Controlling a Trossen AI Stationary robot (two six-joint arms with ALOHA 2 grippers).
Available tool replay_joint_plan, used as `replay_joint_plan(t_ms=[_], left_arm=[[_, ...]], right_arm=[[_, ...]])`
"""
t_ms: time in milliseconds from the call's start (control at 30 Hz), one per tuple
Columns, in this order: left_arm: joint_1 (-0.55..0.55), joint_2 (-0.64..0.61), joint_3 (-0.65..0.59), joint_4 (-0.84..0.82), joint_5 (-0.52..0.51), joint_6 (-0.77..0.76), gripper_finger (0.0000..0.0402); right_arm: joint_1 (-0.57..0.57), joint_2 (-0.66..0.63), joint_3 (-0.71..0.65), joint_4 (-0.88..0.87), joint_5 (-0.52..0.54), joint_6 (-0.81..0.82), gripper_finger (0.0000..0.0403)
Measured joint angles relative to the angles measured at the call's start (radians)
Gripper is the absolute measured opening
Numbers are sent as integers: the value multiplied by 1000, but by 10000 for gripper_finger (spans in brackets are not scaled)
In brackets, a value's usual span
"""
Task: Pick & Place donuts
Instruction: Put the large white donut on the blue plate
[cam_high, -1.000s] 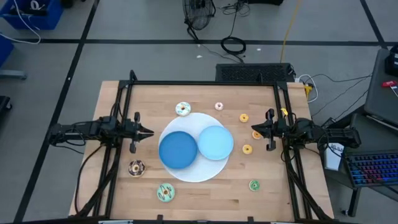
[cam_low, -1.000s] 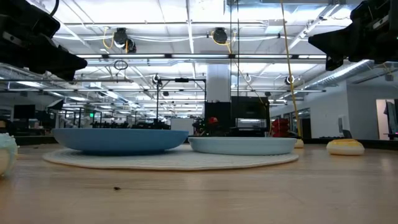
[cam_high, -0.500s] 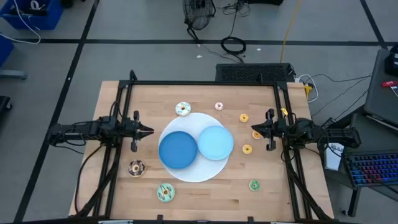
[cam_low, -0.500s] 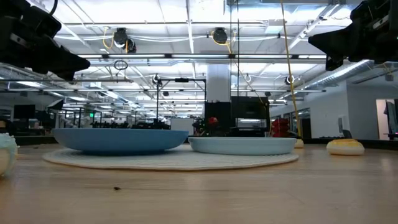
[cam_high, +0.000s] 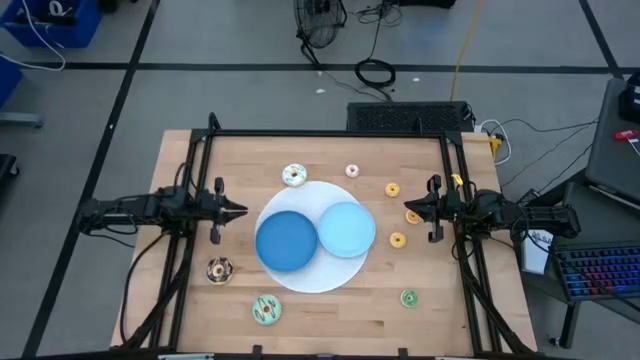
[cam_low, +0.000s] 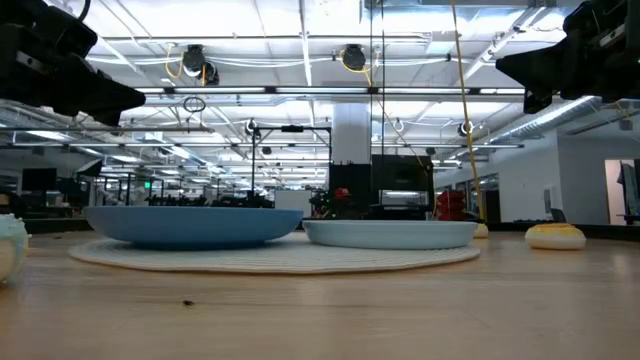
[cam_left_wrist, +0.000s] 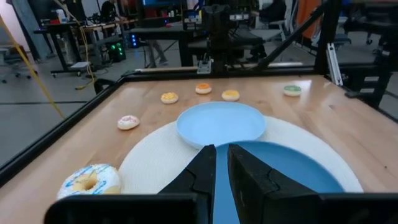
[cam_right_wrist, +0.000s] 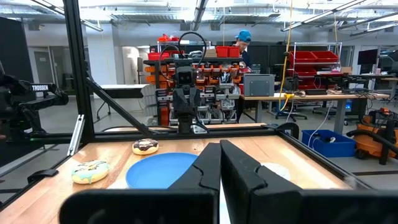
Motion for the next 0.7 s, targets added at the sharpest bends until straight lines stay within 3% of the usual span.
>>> replay_joint_plan(t_ms=[167, 400, 567, 700], left_arm=[[0, 0, 0, 44, -13, -181, 49], [0, 0, 0, 100, -147, -438, 49], [29, 8, 9, 102, -170, -469, 49], [81, 84, 63, 97, -245, -536, 49]], right_arm=[[0, 0, 0, 0, 0, 0, 0], [0, 0, 0, 0, 0, 0, 0], [0, 0, 0, 0, 0, 0, 0], [0, 0, 0, 0, 0, 0, 0]])
